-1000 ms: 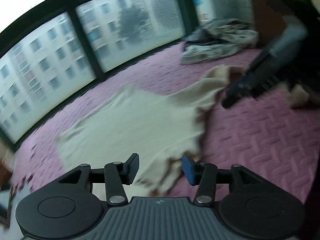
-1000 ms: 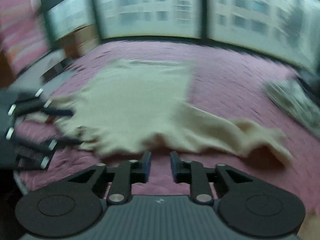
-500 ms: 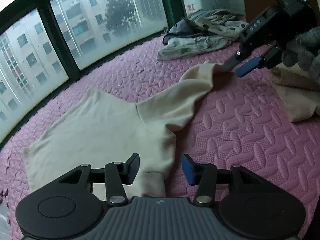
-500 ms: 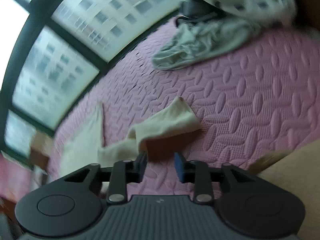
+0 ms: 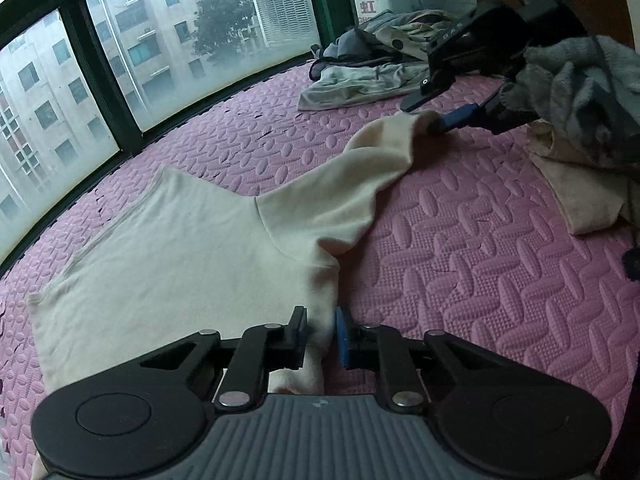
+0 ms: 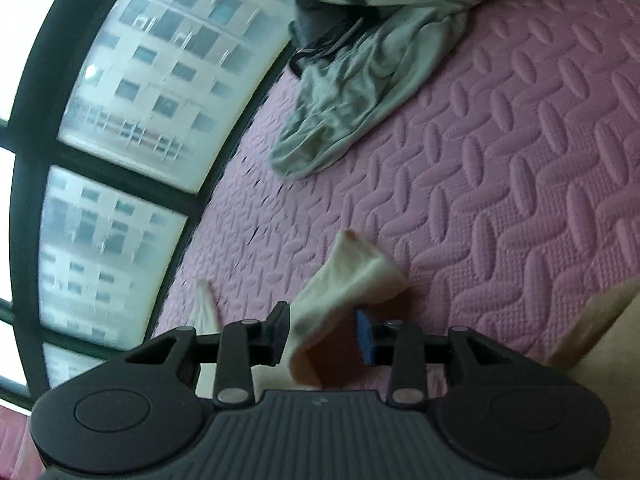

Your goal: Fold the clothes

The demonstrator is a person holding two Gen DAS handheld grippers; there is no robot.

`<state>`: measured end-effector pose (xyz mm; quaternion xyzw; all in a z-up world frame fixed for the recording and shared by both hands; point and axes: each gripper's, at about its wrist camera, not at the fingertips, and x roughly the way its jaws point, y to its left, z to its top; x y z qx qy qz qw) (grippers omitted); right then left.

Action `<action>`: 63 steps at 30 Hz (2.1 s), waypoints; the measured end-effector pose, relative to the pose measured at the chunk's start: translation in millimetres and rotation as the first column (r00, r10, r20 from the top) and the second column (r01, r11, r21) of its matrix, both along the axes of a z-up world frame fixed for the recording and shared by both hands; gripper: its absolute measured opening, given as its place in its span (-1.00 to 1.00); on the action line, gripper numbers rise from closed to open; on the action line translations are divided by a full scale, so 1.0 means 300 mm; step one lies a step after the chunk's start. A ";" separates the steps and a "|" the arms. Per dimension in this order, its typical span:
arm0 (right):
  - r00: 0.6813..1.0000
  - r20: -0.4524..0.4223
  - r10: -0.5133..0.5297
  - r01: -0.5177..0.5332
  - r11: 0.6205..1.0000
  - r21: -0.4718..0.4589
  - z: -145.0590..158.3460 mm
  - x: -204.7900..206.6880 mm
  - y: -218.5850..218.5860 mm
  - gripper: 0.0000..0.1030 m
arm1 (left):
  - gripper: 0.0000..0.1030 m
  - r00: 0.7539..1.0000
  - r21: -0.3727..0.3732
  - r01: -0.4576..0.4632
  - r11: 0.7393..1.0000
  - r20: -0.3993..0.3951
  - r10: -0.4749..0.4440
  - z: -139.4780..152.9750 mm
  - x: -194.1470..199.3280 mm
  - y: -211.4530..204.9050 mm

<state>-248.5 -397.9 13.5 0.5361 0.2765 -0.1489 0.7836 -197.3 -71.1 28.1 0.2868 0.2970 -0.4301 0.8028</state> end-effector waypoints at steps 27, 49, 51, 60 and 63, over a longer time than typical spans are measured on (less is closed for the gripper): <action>0.990 -0.132 -0.046 -0.017 0.897 -0.442 0.140 -0.022 -0.043 -0.63 | -0.71 0.994 -0.057 0.087 0.995 -0.066 -0.090 0.071 0.005 0.010; 0.929 -0.356 0.099 -0.320 0.697 -0.642 0.116 0.241 0.001 -0.89 | -0.68 0.994 -0.065 0.047 0.997 -0.096 -0.053 0.030 0.054 -0.077; 0.917 -0.383 0.107 -0.343 0.698 -0.628 0.104 0.256 0.002 -0.81 | -0.65 0.994 -0.077 0.042 0.996 -0.095 -0.050 0.037 0.055 -0.075; 0.925 -0.366 0.098 -0.344 0.623 -0.703 0.182 0.225 0.061 -0.64 | -0.35 0.992 -0.109 -0.025 0.994 -0.122 0.012 0.067 0.069 -0.013; 0.922 -0.336 0.191 -0.380 0.610 -0.696 0.218 0.209 0.138 -0.64 | -0.28 0.991 -0.139 -0.076 0.987 -0.117 0.060 0.099 0.066 0.057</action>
